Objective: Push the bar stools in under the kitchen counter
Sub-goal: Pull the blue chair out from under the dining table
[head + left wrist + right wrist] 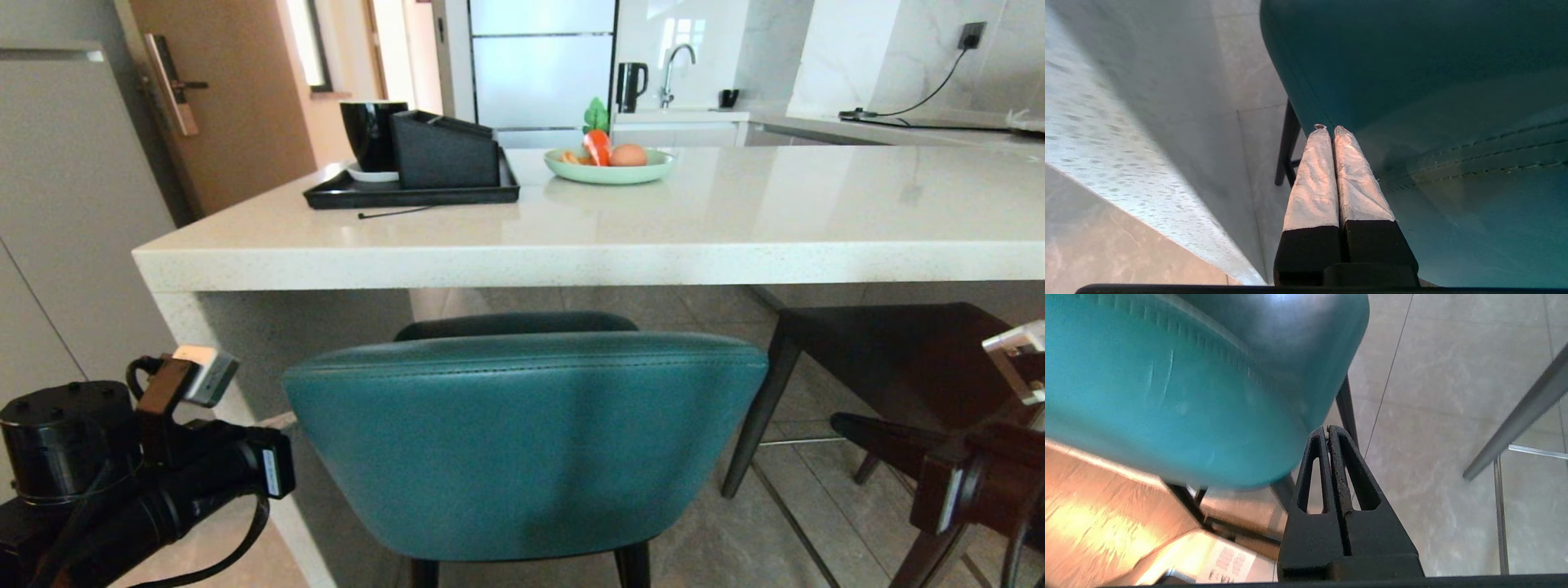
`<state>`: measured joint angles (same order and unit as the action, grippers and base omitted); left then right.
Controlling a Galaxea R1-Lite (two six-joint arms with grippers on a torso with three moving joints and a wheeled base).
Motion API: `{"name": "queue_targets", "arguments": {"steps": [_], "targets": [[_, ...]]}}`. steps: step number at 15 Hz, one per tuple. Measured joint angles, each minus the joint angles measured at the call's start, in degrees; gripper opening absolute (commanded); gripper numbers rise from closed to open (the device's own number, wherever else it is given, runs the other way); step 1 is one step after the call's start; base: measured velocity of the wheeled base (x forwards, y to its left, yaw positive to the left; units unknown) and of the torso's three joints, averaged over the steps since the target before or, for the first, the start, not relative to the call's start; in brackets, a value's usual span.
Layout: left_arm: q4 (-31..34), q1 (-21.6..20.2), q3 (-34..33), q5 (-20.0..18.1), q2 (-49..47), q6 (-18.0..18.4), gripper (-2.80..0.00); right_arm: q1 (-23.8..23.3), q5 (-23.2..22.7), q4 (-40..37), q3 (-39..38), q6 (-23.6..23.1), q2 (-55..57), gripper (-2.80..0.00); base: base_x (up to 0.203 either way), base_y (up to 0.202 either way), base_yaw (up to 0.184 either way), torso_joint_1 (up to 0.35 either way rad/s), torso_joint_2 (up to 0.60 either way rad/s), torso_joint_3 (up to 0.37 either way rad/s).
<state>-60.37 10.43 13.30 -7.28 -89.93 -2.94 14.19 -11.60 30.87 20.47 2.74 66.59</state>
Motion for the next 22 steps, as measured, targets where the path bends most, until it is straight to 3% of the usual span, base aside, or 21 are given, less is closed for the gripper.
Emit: {"name": "queue_targets", "arguments": {"steps": [6, 10, 14, 17, 22], "targets": [[-1.14, 0.26, 1.06, 0.34, -1.59, -1.61, -2.8, 2.53, 3.77, 7.51, 0.48, 0.26, 7.17, -2.8, 0.0, 0.0, 0.0, 0.0, 0.0, 0.0], [-2.74, 1.76, 1.88, 3.88, -2.1, -3.29, -2.8, 2.73, 6.87, 16.36, 0.0, -0.07, 13.06, -2.8, 0.0, 0.0, 0.0, 0.0, 0.0, 0.0], [-4.02, 5.45, 1.8, 8.16, -3.05, -5.5, -2.8, 2.75, 7.98, 17.3, 0.07, 0.0, 15.9, -2.8, 0.0, 0.0, 0.0, 0.0, 0.0, 0.0], [-8.91, 7.26, 1.68, 10.76, -5.56, -5.46, -2.8, 3.51, 9.98, 21.74, 0.7, -0.07, 18.22, -2.8, 0.0, 0.0, 0.0, 0.0, 0.0, 0.0], [-11.58, 7.82, 0.81, 10.93, -7.09, -5.45, -2.8, 7.05, 12.03, 24.56, 1.1, 0.23, 20.7, -2.8, 0.0, 0.0, 0.0, 0.0, 0.0, 0.0]]}}
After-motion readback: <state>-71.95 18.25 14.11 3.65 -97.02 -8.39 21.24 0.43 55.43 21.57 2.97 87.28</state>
